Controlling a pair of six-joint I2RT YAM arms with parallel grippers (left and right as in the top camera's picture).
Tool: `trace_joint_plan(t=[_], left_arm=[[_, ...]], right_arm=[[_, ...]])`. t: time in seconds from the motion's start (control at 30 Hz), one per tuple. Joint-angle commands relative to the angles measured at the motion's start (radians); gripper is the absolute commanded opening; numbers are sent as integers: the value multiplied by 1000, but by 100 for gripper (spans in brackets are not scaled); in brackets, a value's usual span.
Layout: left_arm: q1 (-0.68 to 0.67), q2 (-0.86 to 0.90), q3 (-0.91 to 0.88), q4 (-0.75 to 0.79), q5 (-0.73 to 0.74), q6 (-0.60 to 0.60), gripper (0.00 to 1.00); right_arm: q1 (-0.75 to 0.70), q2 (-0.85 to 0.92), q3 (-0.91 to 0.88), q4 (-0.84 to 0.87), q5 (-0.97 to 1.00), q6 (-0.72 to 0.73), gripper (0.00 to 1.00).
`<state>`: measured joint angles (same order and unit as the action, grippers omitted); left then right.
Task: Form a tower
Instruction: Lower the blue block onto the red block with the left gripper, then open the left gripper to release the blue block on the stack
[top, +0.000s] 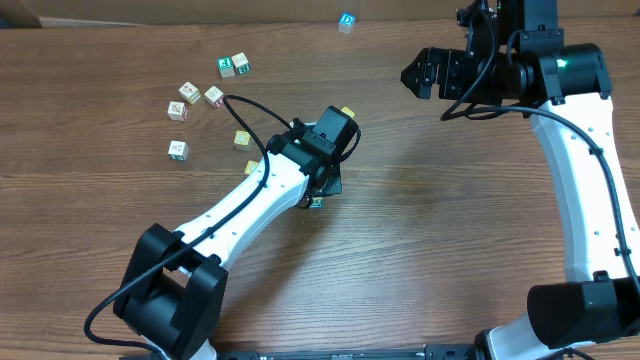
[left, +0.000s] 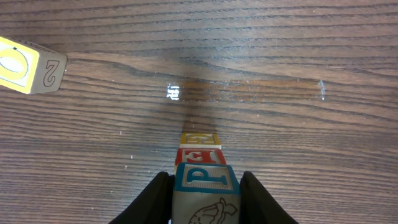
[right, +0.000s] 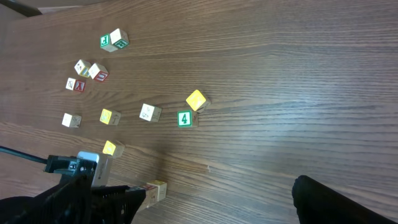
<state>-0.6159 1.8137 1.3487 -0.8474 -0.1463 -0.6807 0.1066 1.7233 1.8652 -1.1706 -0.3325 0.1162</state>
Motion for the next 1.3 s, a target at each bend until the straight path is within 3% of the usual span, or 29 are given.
trace_joint_plan(t=[0.0,0.27,0.33,0.43,0.53,1.27], left_arm=[[-13,-2,-5,-8,16,3,31],[-13,-2,-5,-5,16,3,44],[-13,-2,-5,-6,16,4,53],[-13,-2,-5,-9,16,4,73],[-13,-2,-5,-8,16,4,82],[-13,-2,-61,11,35,3,67]], right_arm=[[6,-10,12,3,6,0,100],[6,-10,12,3,6,0,100],[6,-10,12,3,6,0,100],[6,-10,12,3,6,0,100],[6,-10,12,3,6,0,100],[6,-10,12,3,6,0,100]])
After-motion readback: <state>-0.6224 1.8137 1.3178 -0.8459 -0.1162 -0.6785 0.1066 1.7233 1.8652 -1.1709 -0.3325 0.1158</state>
